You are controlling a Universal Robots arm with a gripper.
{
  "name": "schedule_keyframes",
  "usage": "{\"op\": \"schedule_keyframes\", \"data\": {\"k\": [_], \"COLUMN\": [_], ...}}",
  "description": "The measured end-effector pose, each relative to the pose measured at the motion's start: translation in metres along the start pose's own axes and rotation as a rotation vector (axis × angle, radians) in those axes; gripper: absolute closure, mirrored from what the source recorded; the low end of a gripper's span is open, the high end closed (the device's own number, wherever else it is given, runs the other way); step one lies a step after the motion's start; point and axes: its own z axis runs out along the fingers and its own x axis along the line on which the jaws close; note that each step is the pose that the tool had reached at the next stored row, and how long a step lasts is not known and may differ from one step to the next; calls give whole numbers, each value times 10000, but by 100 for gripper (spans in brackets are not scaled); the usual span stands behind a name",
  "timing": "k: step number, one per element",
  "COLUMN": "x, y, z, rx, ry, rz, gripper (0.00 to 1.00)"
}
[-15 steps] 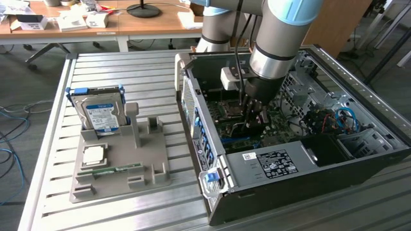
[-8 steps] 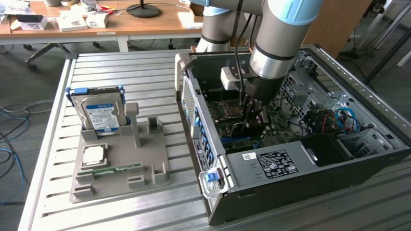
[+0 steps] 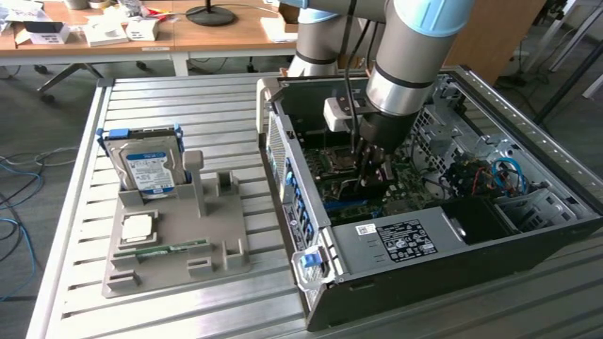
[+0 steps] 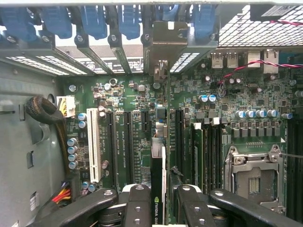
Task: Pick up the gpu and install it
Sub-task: 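Insert the gpu into the slot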
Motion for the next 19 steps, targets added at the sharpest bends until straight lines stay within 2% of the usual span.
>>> {"op": "schedule_keyframes", "data": {"k": [4, 15, 19], "x": [0, 0, 0], "y": [0, 0, -2], "z": [-1, -10, -12], "rx": [1, 1, 1], "ry": [-37, -39, -21], "rz": [0, 0, 0], "gripper": [74, 74, 74]}}
